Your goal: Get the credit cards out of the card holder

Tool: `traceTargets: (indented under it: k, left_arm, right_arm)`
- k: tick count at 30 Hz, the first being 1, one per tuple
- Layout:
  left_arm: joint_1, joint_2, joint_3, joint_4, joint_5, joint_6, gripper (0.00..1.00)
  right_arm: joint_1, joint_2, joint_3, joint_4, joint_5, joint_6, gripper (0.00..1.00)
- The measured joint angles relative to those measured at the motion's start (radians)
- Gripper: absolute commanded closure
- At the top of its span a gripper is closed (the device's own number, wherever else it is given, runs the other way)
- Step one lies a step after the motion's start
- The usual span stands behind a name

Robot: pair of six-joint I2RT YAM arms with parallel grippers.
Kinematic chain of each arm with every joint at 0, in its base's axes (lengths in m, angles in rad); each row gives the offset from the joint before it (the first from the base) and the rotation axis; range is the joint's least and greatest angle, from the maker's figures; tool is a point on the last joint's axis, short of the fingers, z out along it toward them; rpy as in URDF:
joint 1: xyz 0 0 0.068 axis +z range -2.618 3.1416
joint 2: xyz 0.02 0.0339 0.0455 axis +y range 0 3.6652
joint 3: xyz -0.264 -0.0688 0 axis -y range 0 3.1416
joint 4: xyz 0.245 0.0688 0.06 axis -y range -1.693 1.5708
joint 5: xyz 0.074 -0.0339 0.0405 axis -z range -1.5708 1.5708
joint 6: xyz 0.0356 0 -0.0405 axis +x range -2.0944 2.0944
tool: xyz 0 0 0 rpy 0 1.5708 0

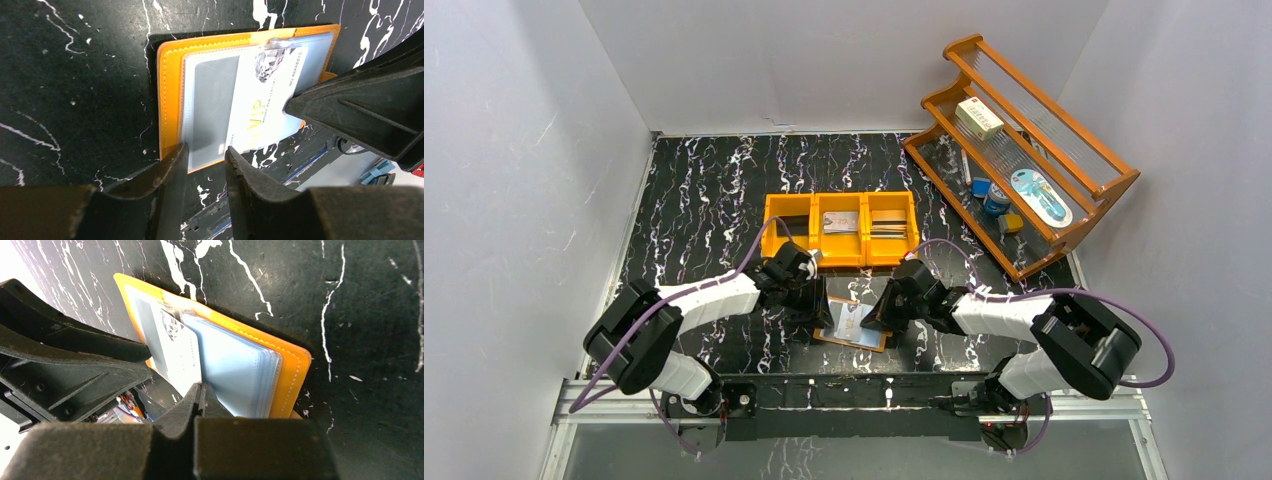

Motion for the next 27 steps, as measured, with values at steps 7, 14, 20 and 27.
traceTargets:
  k: [7, 14, 20, 27]
  left_arm:
    - [-0.001, -0.101, 0.004, -0.017, -0.039, -0.001, 0.53]
    - [-0.001, -0.077, 0.097, 0.011, 0.001, 0.022, 0.51]
    - [-0.01, 0.041, 0.098, 0.031, 0.056, 0.025, 0.55]
    - [-0.027, 0.079, 0.064, 0.037, 0.09, 0.019, 0.65]
  right_arm:
    - [0.0, -0.008, 0.0, -0.011, 0.009, 0.001, 0.97]
    - [0.0, 0.013, 0.0, -0.003, 0.001, 0.011, 0.95]
    - [-0.001, 0.015, 0.0, -0.002, -0.003, 0.023, 0.91]
    - [-0.005, 0.015, -0.016, 0.027, -0.01, 0.04, 0.81]
